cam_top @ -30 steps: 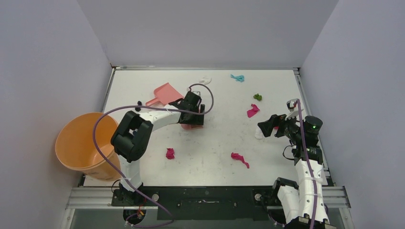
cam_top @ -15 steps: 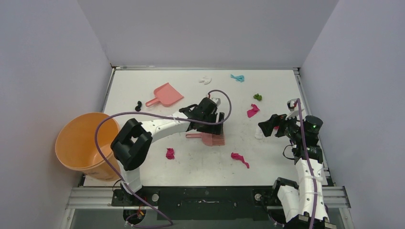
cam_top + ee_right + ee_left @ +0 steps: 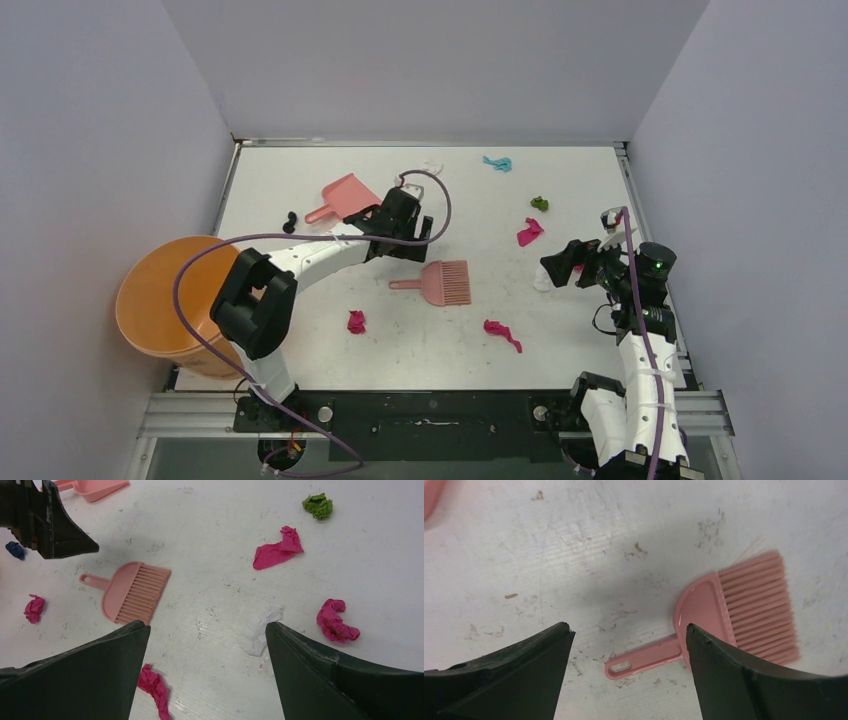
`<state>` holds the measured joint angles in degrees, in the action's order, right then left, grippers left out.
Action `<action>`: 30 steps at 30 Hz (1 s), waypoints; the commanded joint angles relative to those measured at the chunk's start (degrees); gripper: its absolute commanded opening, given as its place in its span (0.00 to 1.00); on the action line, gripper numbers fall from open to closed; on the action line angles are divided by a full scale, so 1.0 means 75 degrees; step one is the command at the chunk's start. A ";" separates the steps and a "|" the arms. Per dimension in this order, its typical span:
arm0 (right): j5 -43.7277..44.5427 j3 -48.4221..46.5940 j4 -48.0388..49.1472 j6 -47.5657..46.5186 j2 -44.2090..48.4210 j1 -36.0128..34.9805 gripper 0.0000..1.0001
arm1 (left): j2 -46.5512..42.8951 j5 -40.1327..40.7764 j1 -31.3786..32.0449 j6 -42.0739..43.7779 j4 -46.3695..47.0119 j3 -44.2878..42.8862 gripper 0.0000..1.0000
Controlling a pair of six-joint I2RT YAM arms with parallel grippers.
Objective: Sweep away the paper scraps from the table
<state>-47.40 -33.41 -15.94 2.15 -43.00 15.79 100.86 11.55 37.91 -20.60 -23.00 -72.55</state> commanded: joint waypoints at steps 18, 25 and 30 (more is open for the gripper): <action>-0.0345 -0.0171 0.0185 -0.0222 0.0276 0.0144 0.90 | -0.0190 -0.2208 0.0298 0.1323 0.1685 0.1658 0.81; -0.0342 -0.0118 0.0237 -0.0148 0.0245 0.0136 0.90 | -0.0376 -0.2874 0.0491 0.1071 0.1046 0.1589 0.77; -0.0114 -0.0168 0.0261 -0.0204 0.0216 0.0133 0.90 | -0.0864 -0.3680 0.0762 0.0737 0.1022 0.1928 0.76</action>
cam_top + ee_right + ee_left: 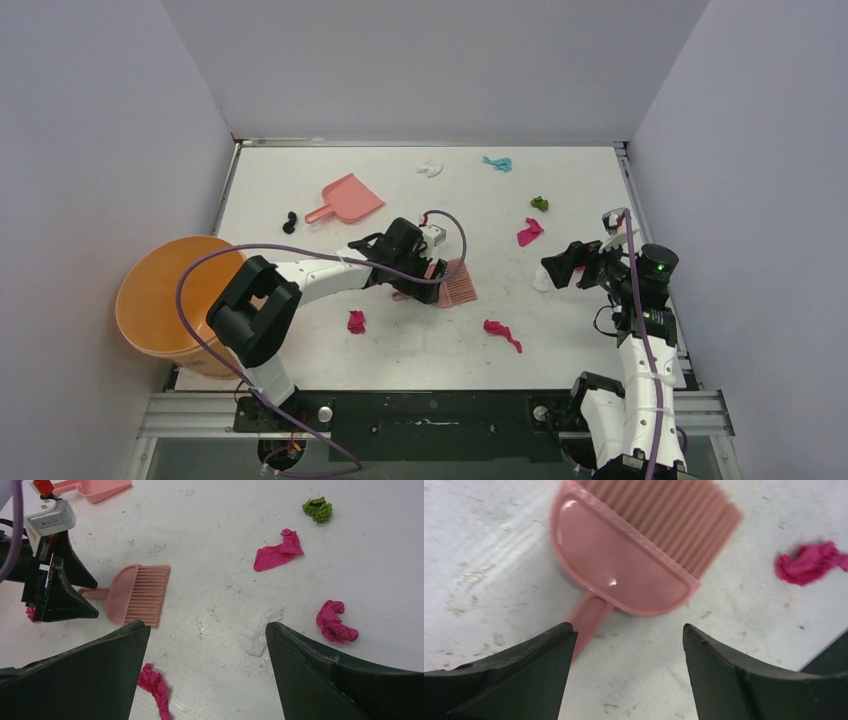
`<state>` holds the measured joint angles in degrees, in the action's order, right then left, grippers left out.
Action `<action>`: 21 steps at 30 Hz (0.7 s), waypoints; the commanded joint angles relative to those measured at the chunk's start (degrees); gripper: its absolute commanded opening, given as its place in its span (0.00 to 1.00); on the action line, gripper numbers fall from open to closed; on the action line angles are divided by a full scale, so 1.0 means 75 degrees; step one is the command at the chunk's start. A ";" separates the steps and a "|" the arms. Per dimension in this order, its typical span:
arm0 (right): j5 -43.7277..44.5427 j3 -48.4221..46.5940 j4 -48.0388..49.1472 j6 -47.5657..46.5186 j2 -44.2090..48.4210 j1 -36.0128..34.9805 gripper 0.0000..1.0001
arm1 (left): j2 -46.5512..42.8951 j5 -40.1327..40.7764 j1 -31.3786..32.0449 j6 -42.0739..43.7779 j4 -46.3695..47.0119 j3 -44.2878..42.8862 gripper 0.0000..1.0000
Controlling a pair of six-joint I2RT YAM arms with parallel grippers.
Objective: Sweep away the paper scraps from the table
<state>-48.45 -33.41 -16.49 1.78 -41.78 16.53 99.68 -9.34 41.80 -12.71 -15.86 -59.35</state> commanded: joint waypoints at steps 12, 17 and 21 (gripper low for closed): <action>0.0099 -0.0440 -0.0218 -0.0419 0.0021 0.0022 0.90 | -0.1479 -0.0021 0.1480 -0.1496 0.0944 0.0196 0.77; 0.0158 -0.0321 0.0017 -0.0330 0.0012 0.0031 0.90 | -0.0965 0.4314 0.1206 -0.2093 -0.1441 -0.0952 0.82; 0.0287 -0.0137 0.0332 -0.0270 0.0036 0.0057 0.90 | -0.0806 0.3817 0.0696 -0.1814 -0.0730 -0.0542 0.83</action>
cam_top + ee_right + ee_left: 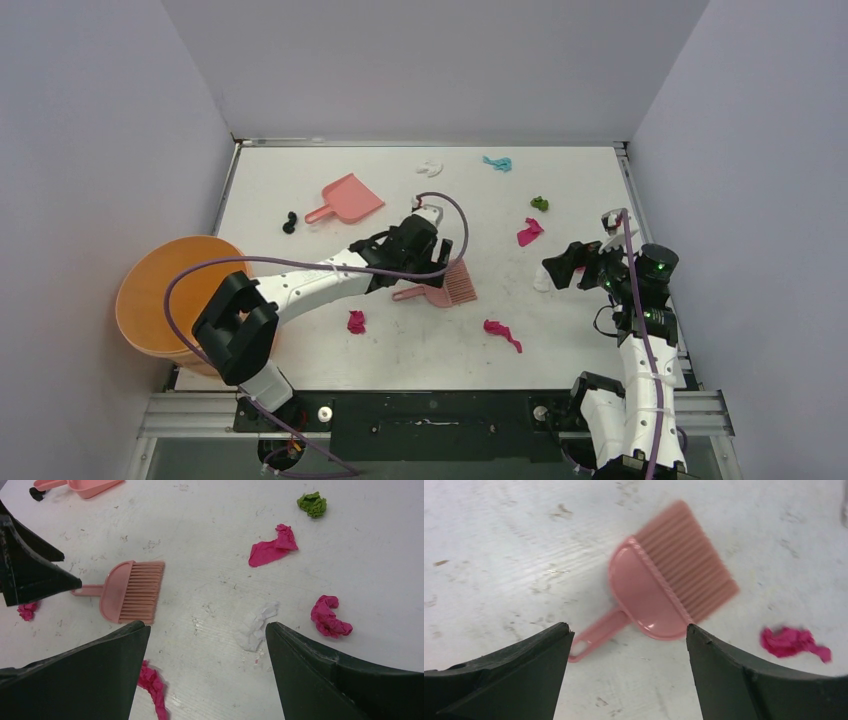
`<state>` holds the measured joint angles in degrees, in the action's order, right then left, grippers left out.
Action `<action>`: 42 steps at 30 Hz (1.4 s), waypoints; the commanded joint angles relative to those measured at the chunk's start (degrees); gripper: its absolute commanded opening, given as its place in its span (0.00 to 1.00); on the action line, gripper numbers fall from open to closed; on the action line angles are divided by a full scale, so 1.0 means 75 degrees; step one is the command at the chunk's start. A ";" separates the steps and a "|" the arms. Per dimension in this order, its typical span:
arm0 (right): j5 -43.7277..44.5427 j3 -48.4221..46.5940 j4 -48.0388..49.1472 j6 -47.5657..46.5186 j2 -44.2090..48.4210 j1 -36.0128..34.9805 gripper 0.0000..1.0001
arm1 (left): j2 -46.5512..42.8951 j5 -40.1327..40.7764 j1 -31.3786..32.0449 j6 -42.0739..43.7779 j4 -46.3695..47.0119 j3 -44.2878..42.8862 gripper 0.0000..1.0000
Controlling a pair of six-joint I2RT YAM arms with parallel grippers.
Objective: Sweep away the paper scraps from the table
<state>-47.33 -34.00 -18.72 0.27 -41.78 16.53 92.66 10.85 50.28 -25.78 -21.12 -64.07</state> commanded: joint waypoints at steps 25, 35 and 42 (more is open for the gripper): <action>0.0480 0.0071 0.0834 -0.0072 -0.0054 0.0104 0.90 | -0.0189 -0.1993 0.1063 -0.1683 0.4312 0.2800 0.83; 0.0068 -0.0108 0.0724 -0.0414 -0.0557 -0.0104 0.90 | -0.0296 -0.0899 0.1839 -0.2528 0.4014 0.2081 0.80; 0.1346 -0.1268 -0.0598 -0.1741 -0.1896 -0.2625 0.92 | -0.3218 0.1625 0.2178 -0.3524 0.0727 0.2407 0.80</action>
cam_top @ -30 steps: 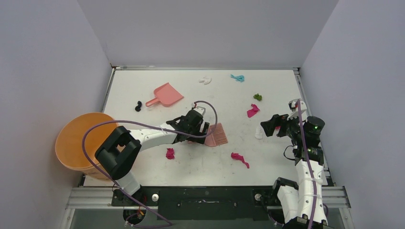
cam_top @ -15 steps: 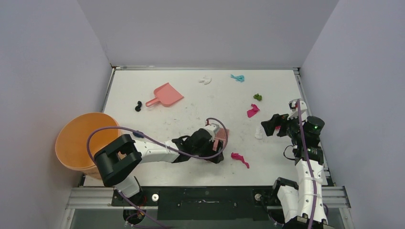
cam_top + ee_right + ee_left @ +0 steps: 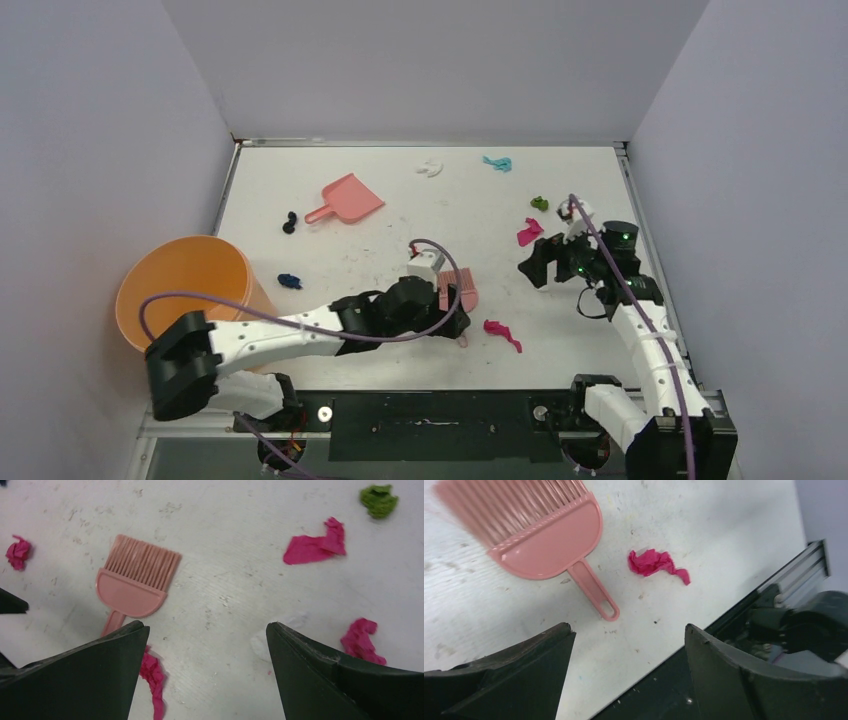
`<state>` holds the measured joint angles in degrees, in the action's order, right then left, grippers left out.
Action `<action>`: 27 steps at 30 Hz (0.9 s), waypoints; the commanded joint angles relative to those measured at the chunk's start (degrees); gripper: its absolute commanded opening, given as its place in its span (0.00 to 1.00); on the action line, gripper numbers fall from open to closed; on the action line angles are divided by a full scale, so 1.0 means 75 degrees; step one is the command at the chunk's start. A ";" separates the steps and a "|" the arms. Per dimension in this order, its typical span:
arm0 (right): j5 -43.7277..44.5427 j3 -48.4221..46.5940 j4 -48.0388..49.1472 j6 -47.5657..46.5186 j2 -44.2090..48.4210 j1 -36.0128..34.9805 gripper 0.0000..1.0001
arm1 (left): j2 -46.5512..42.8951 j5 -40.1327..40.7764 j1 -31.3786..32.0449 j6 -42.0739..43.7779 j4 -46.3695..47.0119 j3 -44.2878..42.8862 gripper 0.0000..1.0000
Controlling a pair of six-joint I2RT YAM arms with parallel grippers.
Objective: Sweep away the paper scraps from the table
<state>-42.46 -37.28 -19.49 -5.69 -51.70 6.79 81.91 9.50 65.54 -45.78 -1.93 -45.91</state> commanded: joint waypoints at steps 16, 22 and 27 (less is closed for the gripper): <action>0.1249 -0.2019 -0.0849 -0.1108 -0.4121 -0.4127 0.64 | -0.4722 0.3449 0.0089 -0.1888 -0.4874 -0.0049 0.74; 0.1610 -0.2100 -0.0650 -0.0894 -0.4874 -0.4400 0.59 | -0.4664 0.3307 0.0129 -0.1717 -0.4813 -0.0064 0.74; 0.2105 -0.2195 -0.0542 -0.0768 -0.5347 -0.4490 0.49 | -0.4598 0.3132 0.0135 -0.1682 -0.4767 -0.0113 0.73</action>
<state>-30.48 -51.35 -26.00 -12.75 -90.32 -26.37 47.37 33.58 66.30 -58.87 -37.60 -45.69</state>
